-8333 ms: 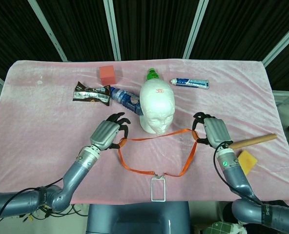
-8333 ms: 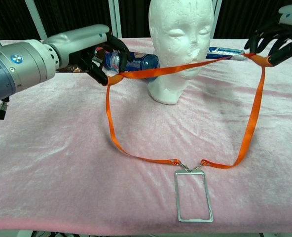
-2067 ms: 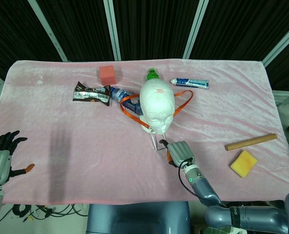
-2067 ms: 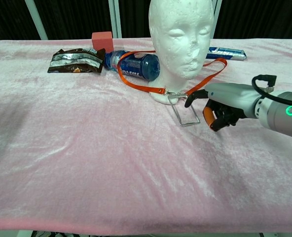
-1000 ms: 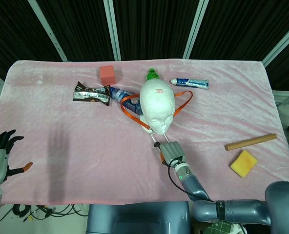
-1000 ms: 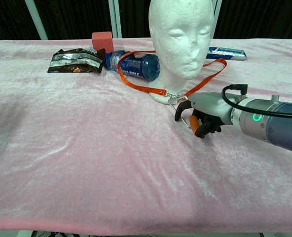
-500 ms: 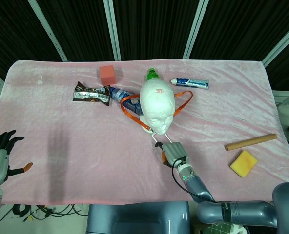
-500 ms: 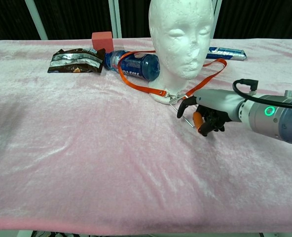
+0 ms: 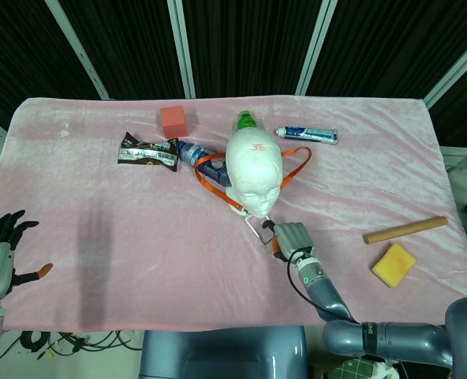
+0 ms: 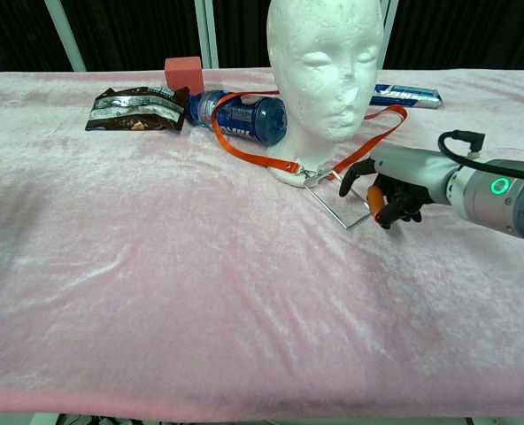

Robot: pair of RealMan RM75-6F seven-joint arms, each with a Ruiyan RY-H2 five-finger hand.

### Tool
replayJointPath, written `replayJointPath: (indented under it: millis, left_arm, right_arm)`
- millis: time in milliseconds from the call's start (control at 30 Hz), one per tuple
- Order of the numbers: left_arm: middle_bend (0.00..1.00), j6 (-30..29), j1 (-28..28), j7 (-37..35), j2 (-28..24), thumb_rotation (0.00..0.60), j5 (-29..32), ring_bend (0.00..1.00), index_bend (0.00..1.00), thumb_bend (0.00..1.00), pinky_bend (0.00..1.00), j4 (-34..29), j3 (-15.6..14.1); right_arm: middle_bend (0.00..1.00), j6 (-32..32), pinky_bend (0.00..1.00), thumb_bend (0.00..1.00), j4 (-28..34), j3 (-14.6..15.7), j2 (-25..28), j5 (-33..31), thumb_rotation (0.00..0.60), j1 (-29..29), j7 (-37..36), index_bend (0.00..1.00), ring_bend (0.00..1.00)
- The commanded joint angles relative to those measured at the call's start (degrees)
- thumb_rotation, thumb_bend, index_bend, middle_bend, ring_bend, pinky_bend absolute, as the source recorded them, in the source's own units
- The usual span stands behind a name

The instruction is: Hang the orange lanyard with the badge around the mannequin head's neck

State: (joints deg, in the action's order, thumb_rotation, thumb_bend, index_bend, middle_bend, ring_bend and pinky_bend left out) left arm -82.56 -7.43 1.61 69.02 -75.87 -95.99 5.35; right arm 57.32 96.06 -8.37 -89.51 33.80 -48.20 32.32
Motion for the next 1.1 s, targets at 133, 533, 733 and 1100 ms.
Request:
replayJointPath:
  millis: [133,533,733,1100]
  left_arm:
    - [0.07,-0.1,0.1,0.0,0.1,0.6,0.1,0.0,0.24,0.08,0.0,0.0,0.3]
    - [0.07,0.2,0.2,-0.2,0.1,0.6,0.2,0.0,0.25,0.08,0.0,-0.1,0.6]
    - [0.07,0.0,0.4,-0.3,0.3,0.6,0.2,0.0,0.25,0.08,0.0,-0.2,0.8]
    - [0.07,0.1,0.4,-0.2,0.3,0.6,0.2,0.0,0.26,0.08,0.0,-0.3,0.9]
  right_arm:
    - [0.7,-1.2,0.67,0.86,-0.7,0.8,-0.5,-0.4,0.6,-0.3,0.0,0.28,0.74]
    - [0.7,-2.3,0.67,0.87,-0.8,1.3,-1.4,-1.6,0.6,-1.2,0.2,0.37,0.74]
    - [0.7,-2.8,0.67,0.88,0.0,1.4,-0.8,-2.4,0.6,-1.4,-0.1,0.49,0.74]
    - [0.7,-1.3,0.67,0.91,6.4,4.1,3.9,-0.1,0.6,-0.1,0.2,0.58,0.74]
